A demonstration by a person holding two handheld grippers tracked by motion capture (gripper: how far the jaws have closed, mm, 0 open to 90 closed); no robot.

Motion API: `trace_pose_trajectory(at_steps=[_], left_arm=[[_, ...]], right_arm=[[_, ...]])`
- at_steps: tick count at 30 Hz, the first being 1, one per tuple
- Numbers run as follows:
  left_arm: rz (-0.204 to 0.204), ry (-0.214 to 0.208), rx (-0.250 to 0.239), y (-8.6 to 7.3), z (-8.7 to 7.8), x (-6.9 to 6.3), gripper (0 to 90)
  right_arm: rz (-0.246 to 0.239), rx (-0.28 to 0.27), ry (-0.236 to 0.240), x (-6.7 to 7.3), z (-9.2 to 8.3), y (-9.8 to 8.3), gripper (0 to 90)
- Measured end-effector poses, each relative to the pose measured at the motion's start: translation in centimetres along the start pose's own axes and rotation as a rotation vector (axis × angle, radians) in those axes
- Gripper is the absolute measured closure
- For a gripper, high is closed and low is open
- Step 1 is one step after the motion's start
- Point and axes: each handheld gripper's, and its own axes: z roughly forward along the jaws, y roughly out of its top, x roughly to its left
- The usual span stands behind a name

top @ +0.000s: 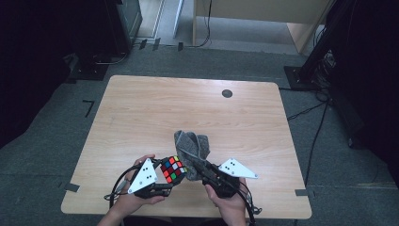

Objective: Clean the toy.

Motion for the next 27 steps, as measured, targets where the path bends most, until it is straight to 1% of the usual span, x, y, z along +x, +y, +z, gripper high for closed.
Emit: trace_pose_trajectory(at_steps=[1,2,3,4,5,6,7,8,9,10,12,13,14,15,16,18,19,20,21,22,23,24,26,27], left_arm=[[0.008,-0.002,0.015,-0.1,0.2,-0.1,34.2],[0.026,0.001,0.035,-0.3,0.5,-0.3,34.2],[0.033,-0.002,0.041,-0.4,0.6,-0.4,34.2],[0.022,-0.017,0.035,-0.5,0.7,-0.5,34.2],[0.016,-0.025,0.028,-0.5,0.7,-0.5,34.2],[0.014,-0.026,0.020,-0.5,0.7,-0.5,34.2],[0.014,-0.024,0.015,-0.4,0.6,-0.5,34.2],[0.011,-0.025,0.003,-0.3,0.4,-0.5,34.2],[0.000,-0.029,-0.015,-0.2,0.1,-0.3,34.2],[-0.006,-0.026,-0.022,-0.1,-0.1,-0.2,34.2],[-0.012,-0.017,-0.023,0.0,-0.2,0.0,34.2],[-0.014,-0.019,-0.020,-0.1,-0.1,0.1,34.2],[-0.016,-0.021,-0.015,-0.1,-0.1,0.1,34.2],[-0.013,-0.021,-0.003,-0.2,0.1,0.0,34.2],[-0.004,-0.018,0.011,-0.3,0.3,-0.1,34.2],[0.013,-0.021,0.032,-0.5,0.6,-0.4,34.1],[0.015,-0.026,0.031,-0.5,0.7,-0.4,34.2],[0.018,-0.030,0.028,-0.4,0.6,-0.5,34.2],[0.028,-0.020,0.030,-0.3,0.5,-0.5,34.2],[0.032,-0.016,0.031,-0.3,0.4,-0.5,34.2],[0.028,-0.017,0.026,-0.3,0.3,-0.3,34.1],[0.022,-0.017,0.020,-0.2,0.2,-0.2,34.2],[0.010,-0.016,0.001,-0.2,-0.1,0.0,34.1],[0.006,-0.016,-0.004,-0.2,-0.1,0.0,34.1]], right_arm=[[-0.007,-0.008,0.016,0.4,-0.1,0.2,70.1],[-0.014,-0.016,0.034,0.7,-0.2,0.4,70.0],[-0.042,-0.027,0.057,1.4,-0.3,0.7,69.9],[-0.069,-0.029,0.057,1.8,-0.3,0.8,69.8],[-0.104,-0.024,0.040,2.3,-0.3,0.9,69.8],[-0.115,-0.023,0.031,2.4,-0.3,0.8,69.8],[-0.110,-0.030,0.031,2.2,-0.3,0.6,69.7],[-0.094,-0.030,0.030,2.0,-0.2,0.5,69.8],[-0.081,-0.016,0.012,1.5,-0.1,0.3,69.9],[-0.069,-0.003,-0.014,0.7,0.1,0.0,69.9],[-0.033,0.028,-0.039,-0.2,0.2,-0.3,69.9],[-0.036,0.045,-0.059,-0.5,0.2,-0.3,69.9],[-0.047,0.044,-0.061,-0.3,0.1,-0.2,69.8],[-0.055,0.042,-0.057,-0.1,0.0,-0.1,69.7],[-0.070,0.029,-0.040,0.4,-0.1,0.2,69.6],[-0.105,-0.006,0.009,1.6,-0.5,0.8,69.5],[-0.132,-0.014,0.029,2.3,-0.6,1.0,69.5],[-0.142,-0.013,0.031,2.5,-0.5,1.0,69.3],[-0.150,-0.013,0.026,2.6,-0.4,0.9,68.8],[-0.131,-0.015,0.025,2.2,-0.2,0.6,68.7],[-0.110,-0.002,0.014,1.7,0.0,0.3,68.8],[-0.092,0.019,-0.009,1.0,0.3,-0.1,68.9],[-0.053,0.047,-0.041,0.0,0.6,-0.6,69.3],[-0.029,0.058,-0.048,-0.4,0.6,-0.7,69.4]])
